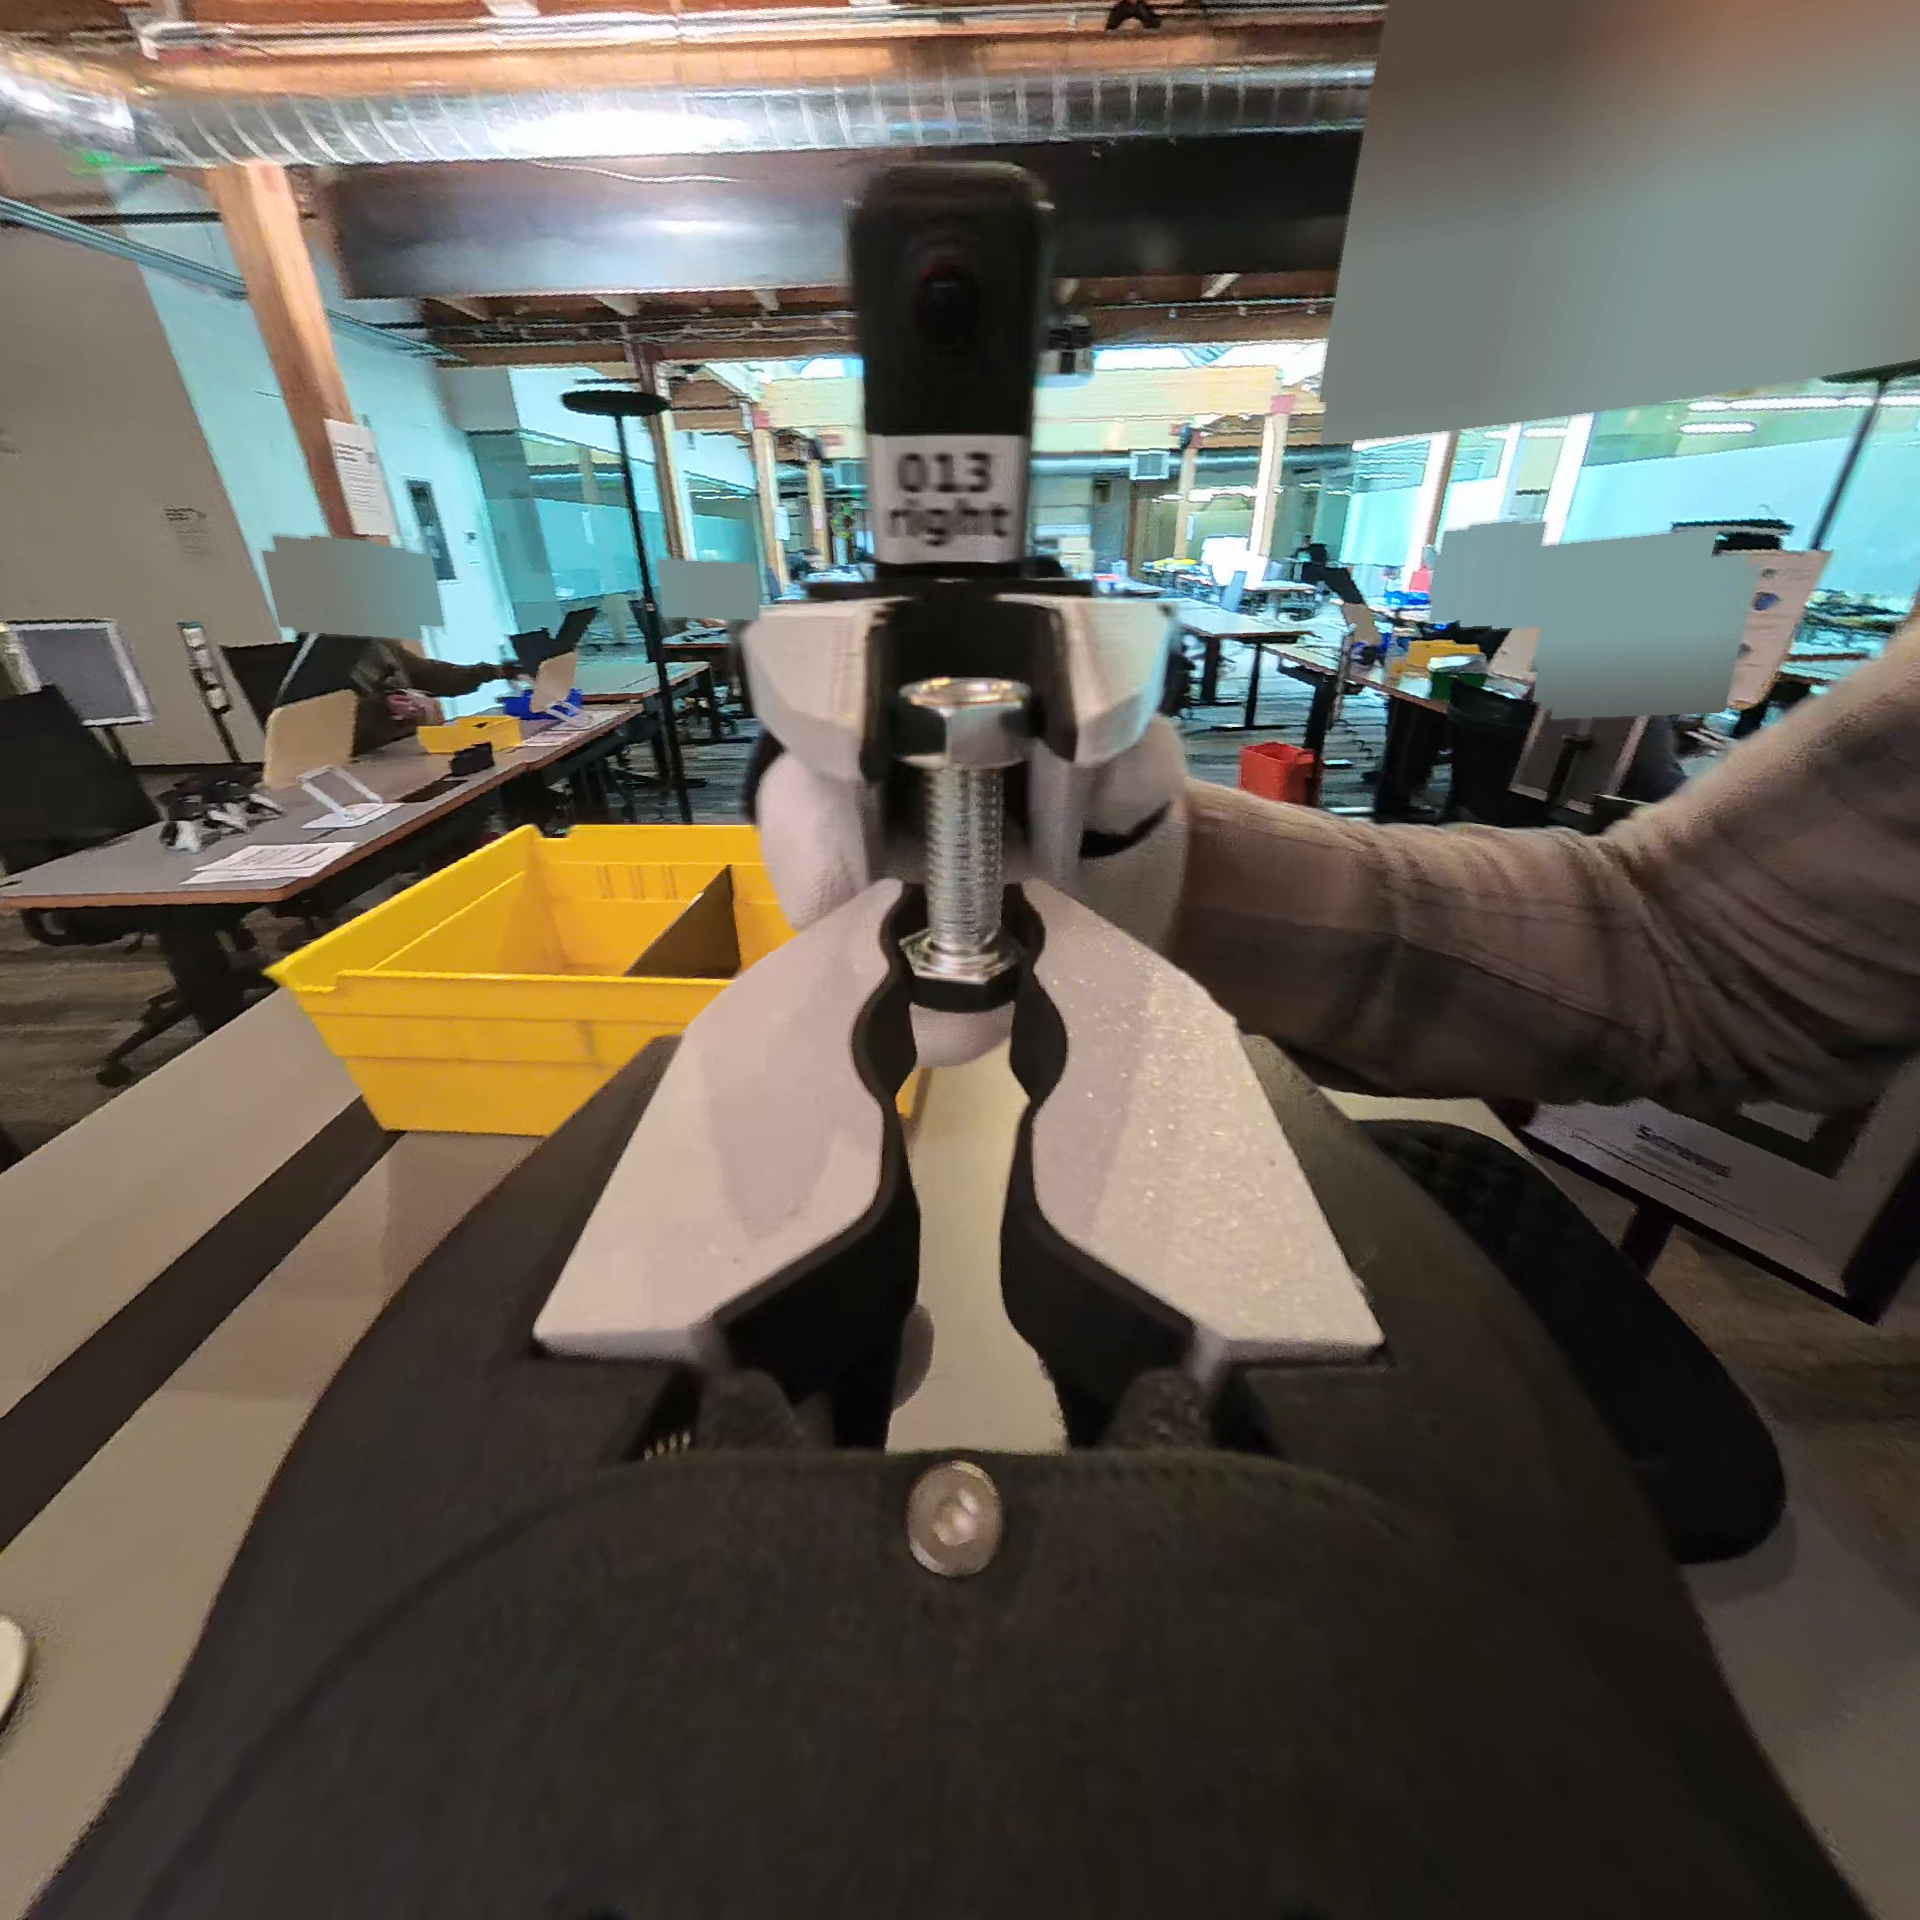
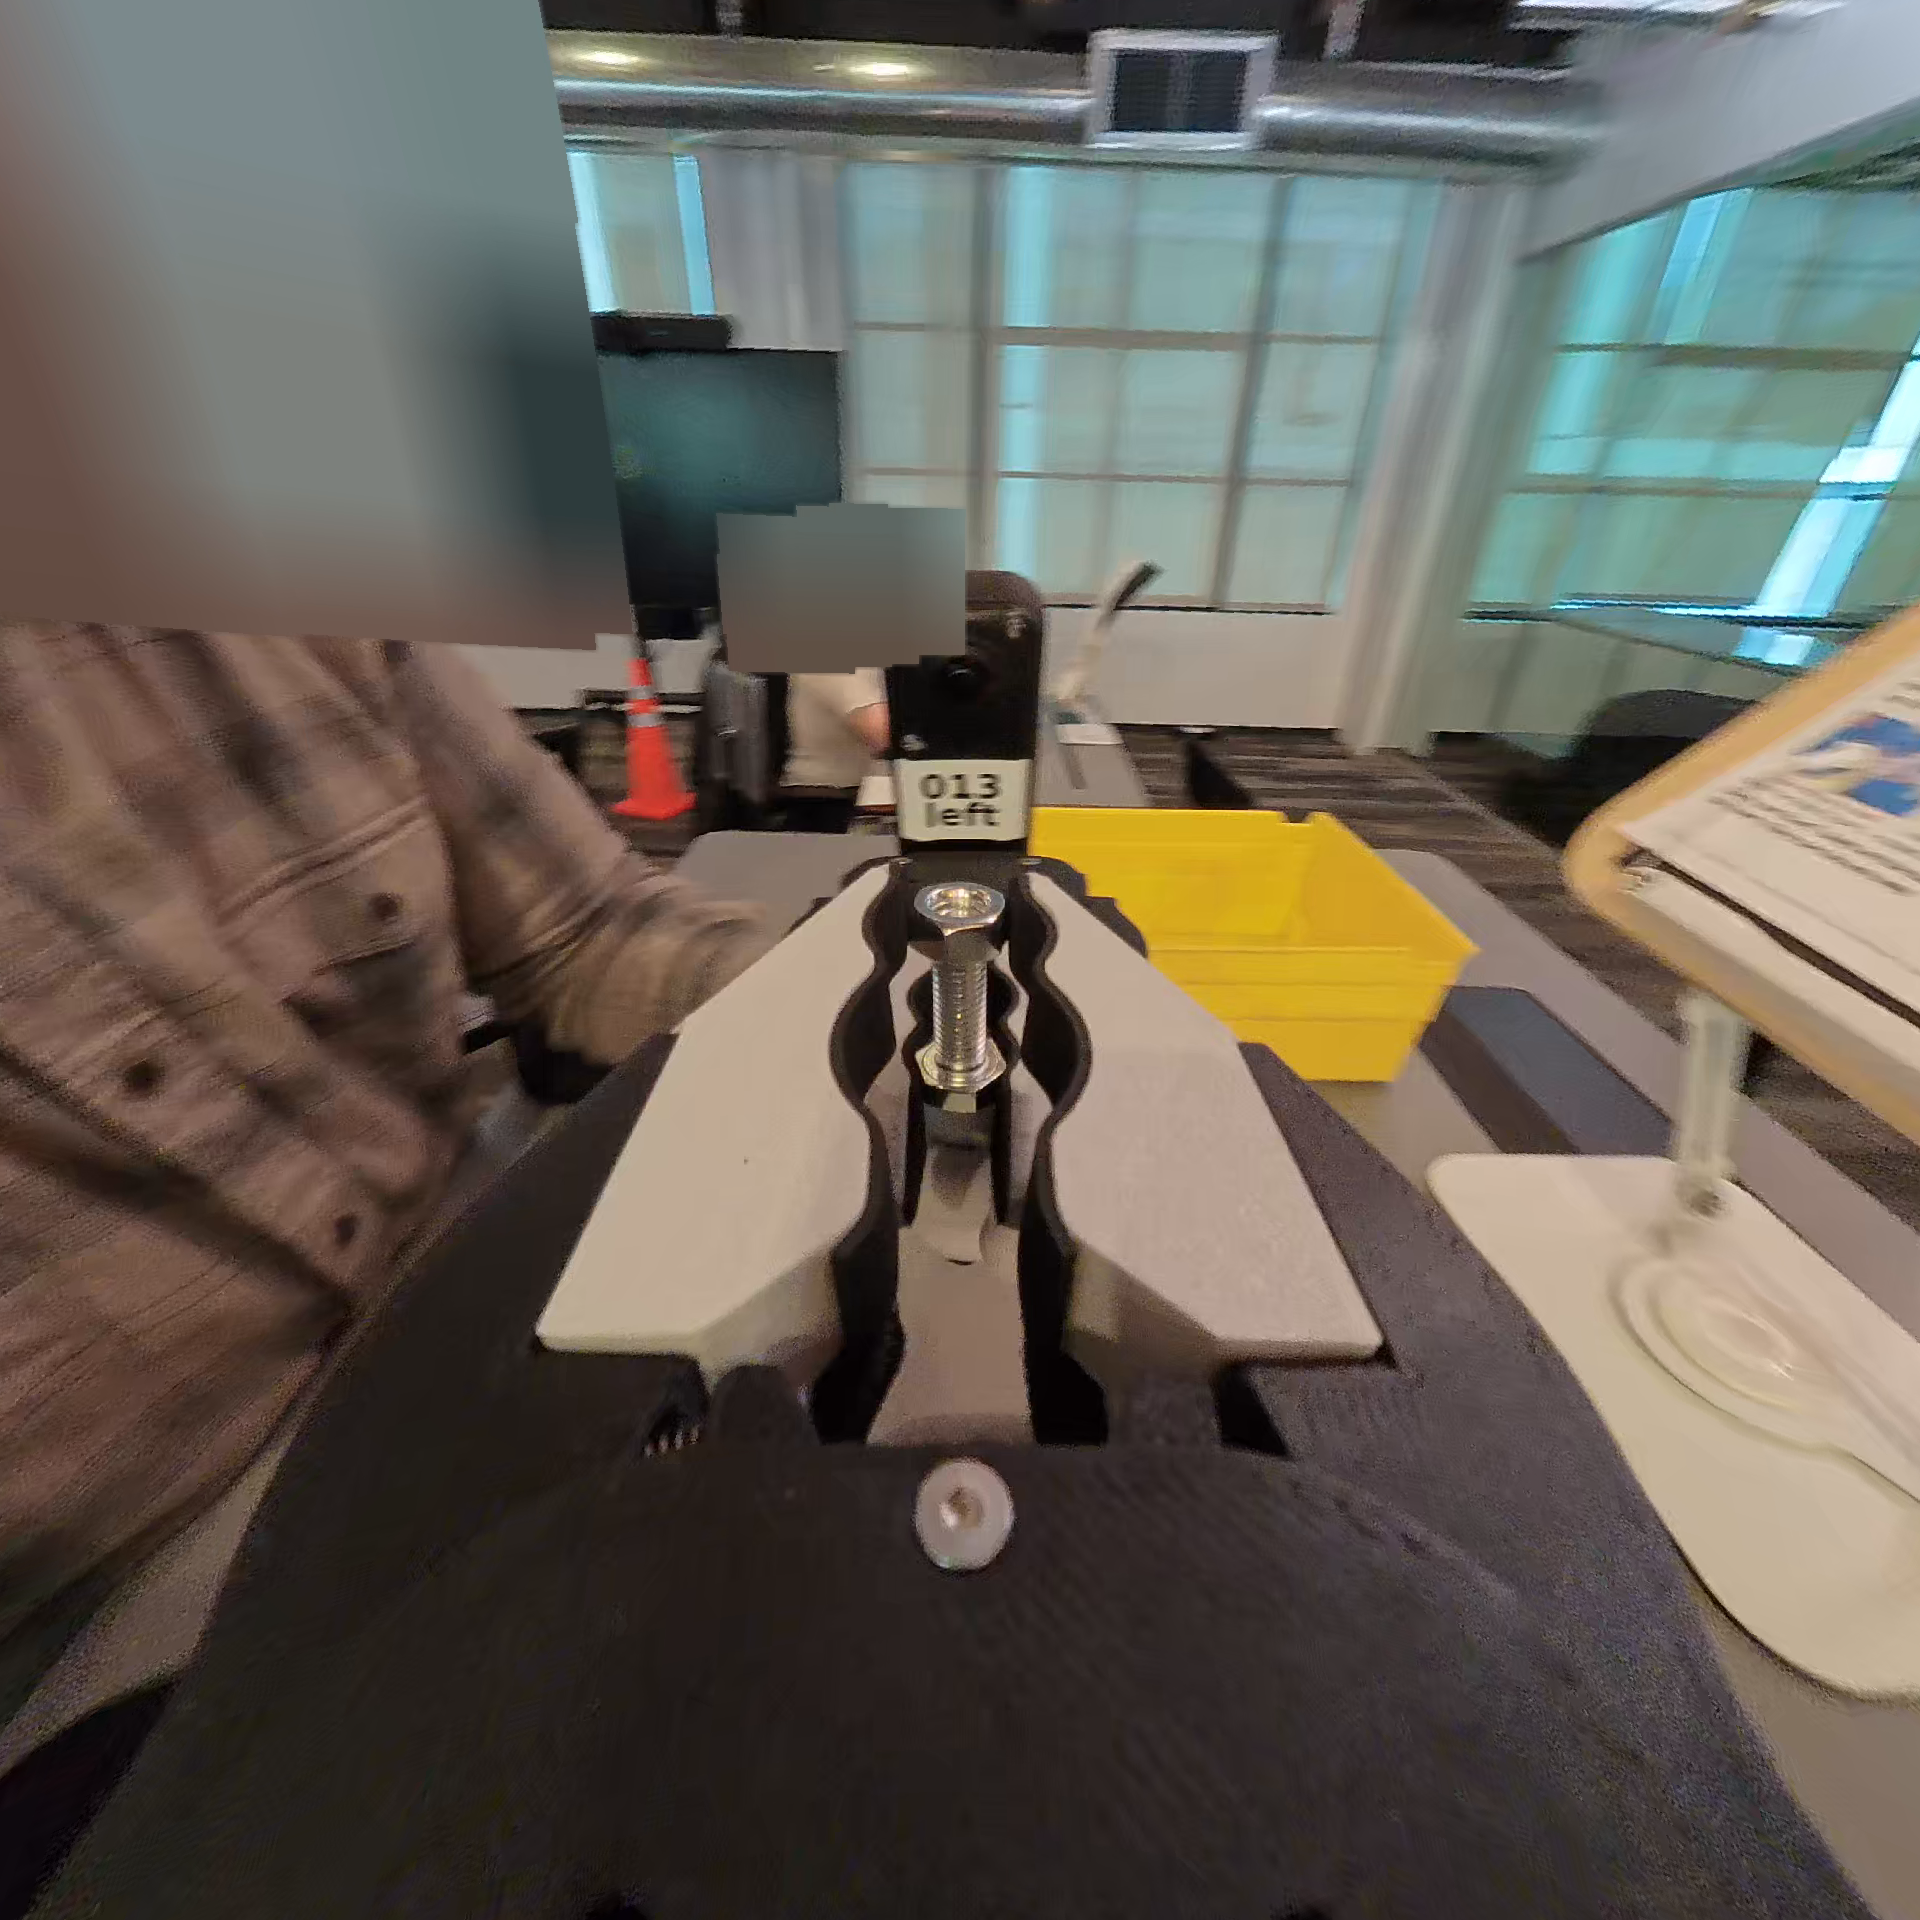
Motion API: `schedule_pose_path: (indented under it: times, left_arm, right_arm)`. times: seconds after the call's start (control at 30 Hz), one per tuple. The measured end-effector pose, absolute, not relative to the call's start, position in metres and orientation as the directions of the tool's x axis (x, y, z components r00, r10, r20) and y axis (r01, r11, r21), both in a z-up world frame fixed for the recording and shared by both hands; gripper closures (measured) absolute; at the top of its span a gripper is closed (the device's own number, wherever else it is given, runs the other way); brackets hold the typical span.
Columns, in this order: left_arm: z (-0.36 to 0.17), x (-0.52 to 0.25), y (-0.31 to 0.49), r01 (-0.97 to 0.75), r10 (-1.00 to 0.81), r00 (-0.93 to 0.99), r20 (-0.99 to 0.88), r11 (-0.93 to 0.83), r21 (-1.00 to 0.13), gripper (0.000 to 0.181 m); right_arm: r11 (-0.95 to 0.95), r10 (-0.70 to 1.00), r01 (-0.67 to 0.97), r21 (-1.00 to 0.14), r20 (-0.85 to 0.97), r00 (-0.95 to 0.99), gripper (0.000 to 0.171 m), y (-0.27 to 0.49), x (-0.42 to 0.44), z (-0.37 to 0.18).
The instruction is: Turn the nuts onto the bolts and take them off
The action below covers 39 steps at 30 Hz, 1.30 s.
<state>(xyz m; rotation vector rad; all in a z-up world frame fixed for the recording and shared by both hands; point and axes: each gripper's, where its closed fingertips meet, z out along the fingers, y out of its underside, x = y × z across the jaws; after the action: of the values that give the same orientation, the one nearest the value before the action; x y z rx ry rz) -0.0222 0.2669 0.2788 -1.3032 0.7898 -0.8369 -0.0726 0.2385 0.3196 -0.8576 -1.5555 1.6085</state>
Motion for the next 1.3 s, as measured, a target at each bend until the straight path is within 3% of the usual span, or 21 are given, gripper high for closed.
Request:
schedule_pose_path:
  times: [0.33, 0.6, 0.7, 0.8, 0.9, 1.13, 1.3]
  left_arm:
    - [0.276, -0.002, 0.246, 0.078, -0.929, 0.368, -0.033, 0.066, -0.995, 0.166]
    - [0.272, 0.010, 0.231, 0.068, -0.960, 0.277, -0.037, 0.058, -0.996, 0.167]
    - [0.276, 0.003, 0.237, 0.085, -0.949, 0.314, -0.030, 0.059, -0.995, 0.167]
    - [0.277, -0.007, 0.249, 0.095, -0.926, 0.376, -0.014, 0.053, -0.994, 0.167]
    - [0.276, -0.015, 0.259, 0.092, -0.903, 0.429, -0.009, 0.054, -0.994, 0.167]
    - [0.272, -0.028, 0.278, 0.090, -0.843, 0.537, 0.019, 0.035, -0.995, 0.167]
    - [0.268, -0.032, 0.287, 0.083, -0.812, 0.583, 0.032, 0.020, -0.996, 0.167]
  right_arm:
    - [0.002, 0.473, 0.063, -0.998, -0.055, -0.879, 0.154, 0.213, -0.050, 0.315]
    - [0.016, 0.248, 0.099, -0.995, -0.092, -0.964, 0.154, 0.198, -0.036, 0.311]
    - [0.015, 0.339, 0.055, -0.998, -0.047, -0.940, 0.154, 0.205, -0.040, 0.317]
    - [0.008, 0.490, 0.021, -1.000, -0.014, -0.871, 0.129, 0.215, -0.051, 0.320]
    - [0.050, 0.658, 0.006, -0.999, 0.029, -0.752, 0.123, 0.225, -0.061, 0.316]
    - [0.064, 0.934, -0.064, -0.996, 0.082, -0.347, 0.126, 0.256, -0.072, 0.317]
    - [0.071, 0.987, -0.073, -0.995, 0.080, -0.138, 0.137, 0.261, -0.072, 0.311]
